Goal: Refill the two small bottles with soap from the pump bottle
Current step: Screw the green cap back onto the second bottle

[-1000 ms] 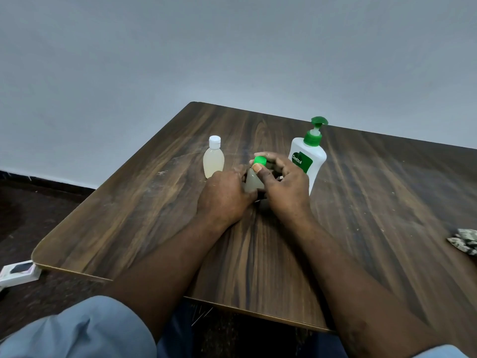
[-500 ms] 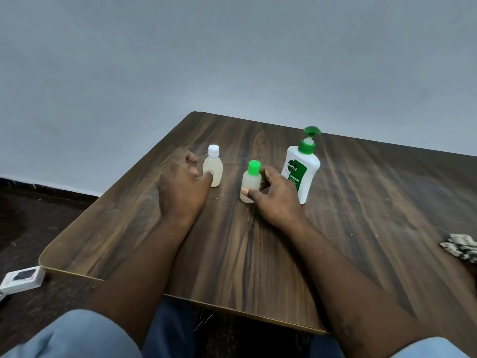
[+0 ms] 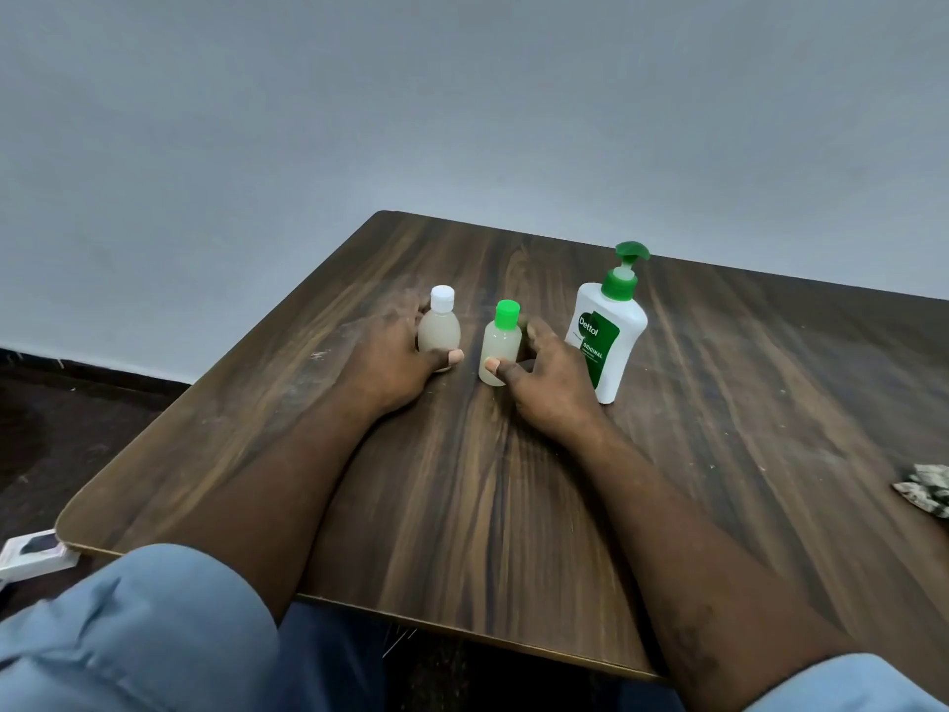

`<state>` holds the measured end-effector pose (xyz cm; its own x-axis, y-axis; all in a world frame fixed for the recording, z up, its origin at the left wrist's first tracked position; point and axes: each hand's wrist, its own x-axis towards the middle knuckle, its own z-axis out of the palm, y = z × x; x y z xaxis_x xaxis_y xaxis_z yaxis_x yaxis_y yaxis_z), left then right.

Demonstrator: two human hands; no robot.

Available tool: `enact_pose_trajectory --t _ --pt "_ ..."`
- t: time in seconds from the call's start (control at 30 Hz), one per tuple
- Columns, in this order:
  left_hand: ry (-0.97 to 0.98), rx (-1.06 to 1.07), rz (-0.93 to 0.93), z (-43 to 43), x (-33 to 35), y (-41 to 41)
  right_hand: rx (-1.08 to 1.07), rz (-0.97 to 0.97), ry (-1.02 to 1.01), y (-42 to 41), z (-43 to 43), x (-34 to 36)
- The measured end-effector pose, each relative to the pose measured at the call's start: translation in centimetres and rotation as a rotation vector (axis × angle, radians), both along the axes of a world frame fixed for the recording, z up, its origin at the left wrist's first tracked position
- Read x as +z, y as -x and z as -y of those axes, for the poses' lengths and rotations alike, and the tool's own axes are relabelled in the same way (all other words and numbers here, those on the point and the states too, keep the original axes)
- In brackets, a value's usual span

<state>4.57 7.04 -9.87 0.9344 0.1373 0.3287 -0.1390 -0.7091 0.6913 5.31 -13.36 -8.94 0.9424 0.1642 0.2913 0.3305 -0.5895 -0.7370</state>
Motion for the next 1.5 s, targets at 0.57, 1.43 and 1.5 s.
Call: enact_pose_trajectory --t 0.57,1.43,1.5 --pt "-0.031 -0.08 0.055 -0.2 -0.3 -0.2 0.051 0.022 0.041 -0.4 0.4 0.1" --pt "0.019 -0.111 -0.02 0.1 0.0 0.1 -0.296 0.81 -0.141 2.4 3.4 2.7" --pt "0.023 -0.116 -0.015 0.2 0.1 0.3 -0.397 0.887 -0.166 1.8 4.4 3.0"
